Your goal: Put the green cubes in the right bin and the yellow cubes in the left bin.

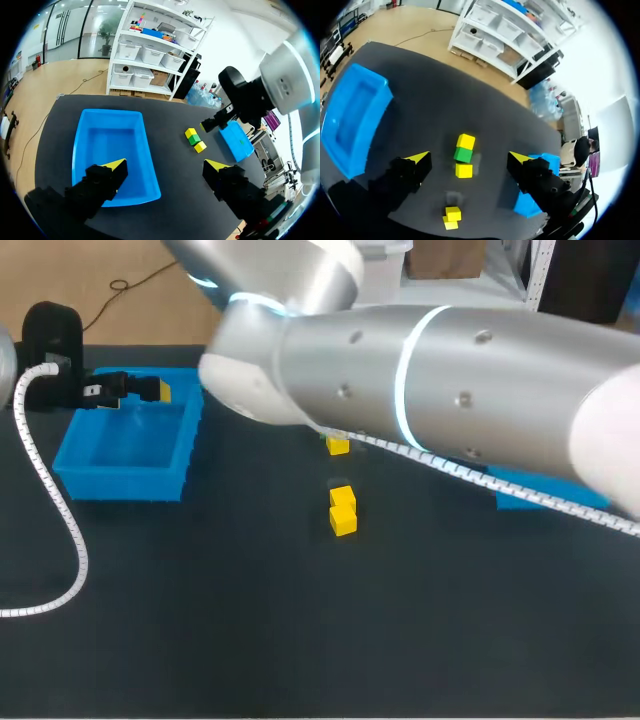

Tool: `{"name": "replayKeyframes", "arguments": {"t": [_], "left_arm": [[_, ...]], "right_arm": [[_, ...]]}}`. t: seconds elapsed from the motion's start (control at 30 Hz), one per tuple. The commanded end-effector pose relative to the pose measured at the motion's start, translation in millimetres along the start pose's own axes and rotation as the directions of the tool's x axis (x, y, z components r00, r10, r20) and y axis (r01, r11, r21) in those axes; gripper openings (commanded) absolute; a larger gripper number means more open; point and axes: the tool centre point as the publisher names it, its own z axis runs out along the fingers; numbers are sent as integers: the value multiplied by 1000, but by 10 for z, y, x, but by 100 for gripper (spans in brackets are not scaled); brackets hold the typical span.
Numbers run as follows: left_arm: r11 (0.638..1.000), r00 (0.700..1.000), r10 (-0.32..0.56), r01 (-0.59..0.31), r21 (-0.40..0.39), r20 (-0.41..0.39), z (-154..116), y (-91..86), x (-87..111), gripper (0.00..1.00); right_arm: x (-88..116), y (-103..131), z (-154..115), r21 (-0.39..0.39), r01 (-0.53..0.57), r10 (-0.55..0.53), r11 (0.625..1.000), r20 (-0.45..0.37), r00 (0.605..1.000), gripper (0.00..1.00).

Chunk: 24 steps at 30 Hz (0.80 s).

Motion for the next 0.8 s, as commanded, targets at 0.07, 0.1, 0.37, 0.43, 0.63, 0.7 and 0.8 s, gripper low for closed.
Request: {"name": "replayKeyframes", "arguments": {"t": [0.07, 0.1, 0.37, 0.43, 0.63, 0.7, 0.8], "left_arm": [[1000, 1000, 1, -1, 6, 6, 0, 13, 14, 100], [1000, 1000, 1, -1, 6, 6, 0, 13, 14, 100], [1000, 1000, 1, -1, 6, 6, 0, 13, 14, 100], [1000, 1000, 1, -1, 6, 6, 0, 13, 14, 100], [1000, 1000, 1, -1, 6, 6, 0, 13, 14, 100], [1000, 1000, 1, -1, 6, 6, 0, 13, 14, 100], [1000, 1000, 1, -1, 6, 6, 0, 13, 14, 100]], "right_arm": [[150, -134, 164, -47, -21, 23, 999, 49, 999, 100], [158, -148, 199, -56, -26, 29, 998, 45, 999, 100], [197, -152, 448, -137, -75, 79, 988, 30, 996, 100], [189, -131, 498, -149, -74, 79, 986, 27, 996, 100], [165, -81, 644, -163, -61, 63, 985, 7, 998, 100], [162, -75, 690, -168, -68, 67, 983, -9, 998, 100], [181, -61, 737, -173, -79, 75, 982, -31, 997, 100]]}}
